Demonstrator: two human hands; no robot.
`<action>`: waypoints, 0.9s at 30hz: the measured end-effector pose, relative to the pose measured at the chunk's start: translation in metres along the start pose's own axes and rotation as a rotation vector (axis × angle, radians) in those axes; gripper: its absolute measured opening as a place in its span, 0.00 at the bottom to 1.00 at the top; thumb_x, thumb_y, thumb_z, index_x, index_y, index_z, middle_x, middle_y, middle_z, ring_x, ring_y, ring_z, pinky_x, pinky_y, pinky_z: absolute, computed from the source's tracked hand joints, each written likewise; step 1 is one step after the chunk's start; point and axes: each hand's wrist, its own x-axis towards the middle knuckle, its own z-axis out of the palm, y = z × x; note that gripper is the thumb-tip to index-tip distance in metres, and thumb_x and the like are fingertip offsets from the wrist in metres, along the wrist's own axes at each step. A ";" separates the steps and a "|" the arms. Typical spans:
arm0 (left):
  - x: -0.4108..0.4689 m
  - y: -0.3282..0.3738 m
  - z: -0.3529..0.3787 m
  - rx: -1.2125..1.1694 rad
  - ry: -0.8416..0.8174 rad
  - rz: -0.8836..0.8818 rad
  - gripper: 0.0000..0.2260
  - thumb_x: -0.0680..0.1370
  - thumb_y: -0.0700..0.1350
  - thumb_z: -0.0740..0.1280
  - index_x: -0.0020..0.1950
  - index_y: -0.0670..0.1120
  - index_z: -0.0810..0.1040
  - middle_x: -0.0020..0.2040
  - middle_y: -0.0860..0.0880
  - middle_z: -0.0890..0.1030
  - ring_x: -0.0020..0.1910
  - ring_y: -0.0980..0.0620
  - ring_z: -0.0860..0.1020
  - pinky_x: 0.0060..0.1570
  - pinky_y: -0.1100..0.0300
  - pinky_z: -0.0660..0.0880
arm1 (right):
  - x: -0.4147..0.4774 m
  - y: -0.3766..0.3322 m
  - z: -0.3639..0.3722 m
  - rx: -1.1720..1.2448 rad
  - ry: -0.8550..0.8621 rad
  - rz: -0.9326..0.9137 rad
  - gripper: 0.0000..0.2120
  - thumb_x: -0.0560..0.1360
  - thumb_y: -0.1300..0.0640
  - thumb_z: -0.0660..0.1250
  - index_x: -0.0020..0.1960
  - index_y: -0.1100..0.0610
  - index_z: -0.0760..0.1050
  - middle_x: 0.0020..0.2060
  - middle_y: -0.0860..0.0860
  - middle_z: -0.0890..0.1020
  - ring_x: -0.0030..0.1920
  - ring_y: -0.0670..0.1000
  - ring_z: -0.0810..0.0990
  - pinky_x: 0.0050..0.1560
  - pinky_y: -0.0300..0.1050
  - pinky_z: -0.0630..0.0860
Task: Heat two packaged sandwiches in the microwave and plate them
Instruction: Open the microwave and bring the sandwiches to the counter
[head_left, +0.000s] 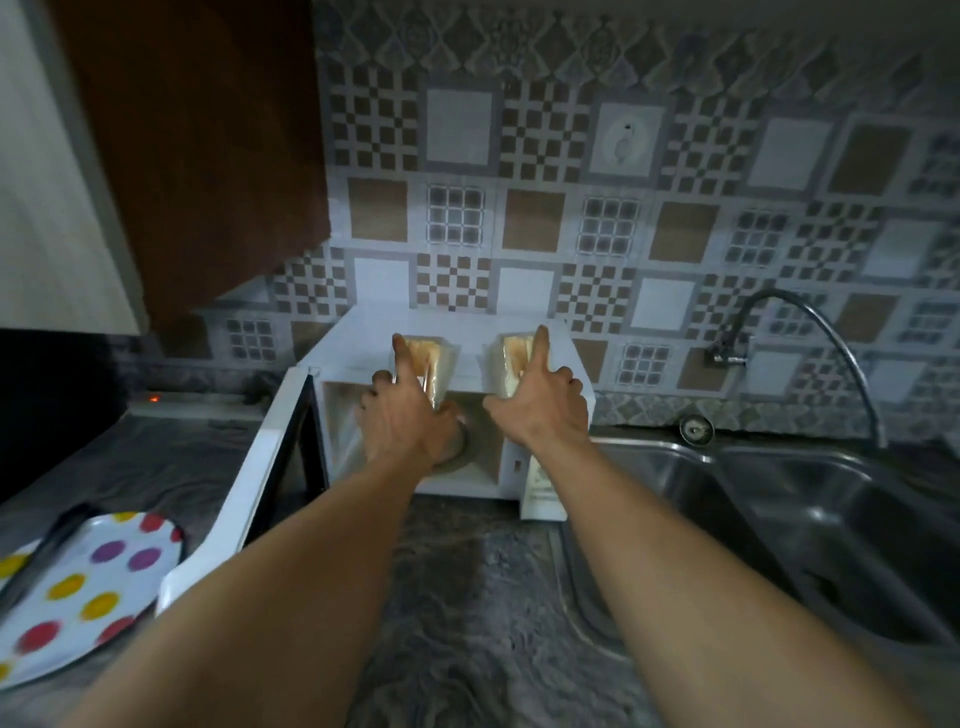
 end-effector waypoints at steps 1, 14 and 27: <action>-0.013 -0.003 -0.002 0.000 -0.005 0.007 0.51 0.70 0.59 0.72 0.79 0.52 0.39 0.68 0.38 0.68 0.65 0.34 0.69 0.64 0.40 0.67 | -0.014 0.004 0.001 -0.006 0.006 0.007 0.54 0.71 0.39 0.72 0.80 0.47 0.35 0.67 0.64 0.70 0.65 0.65 0.70 0.60 0.57 0.72; -0.108 -0.050 0.045 0.071 -0.079 -0.005 0.46 0.73 0.58 0.69 0.79 0.51 0.42 0.70 0.37 0.68 0.64 0.33 0.69 0.61 0.40 0.68 | -0.107 0.058 0.062 0.002 -0.054 0.051 0.55 0.70 0.39 0.71 0.79 0.47 0.35 0.64 0.66 0.72 0.62 0.65 0.72 0.61 0.59 0.74; -0.127 -0.093 0.117 0.106 -0.066 -0.120 0.47 0.71 0.56 0.72 0.81 0.48 0.46 0.66 0.36 0.71 0.61 0.34 0.71 0.59 0.45 0.69 | -0.128 0.105 0.140 -0.064 -0.142 0.135 0.54 0.70 0.36 0.68 0.79 0.47 0.33 0.66 0.66 0.71 0.65 0.65 0.72 0.63 0.58 0.71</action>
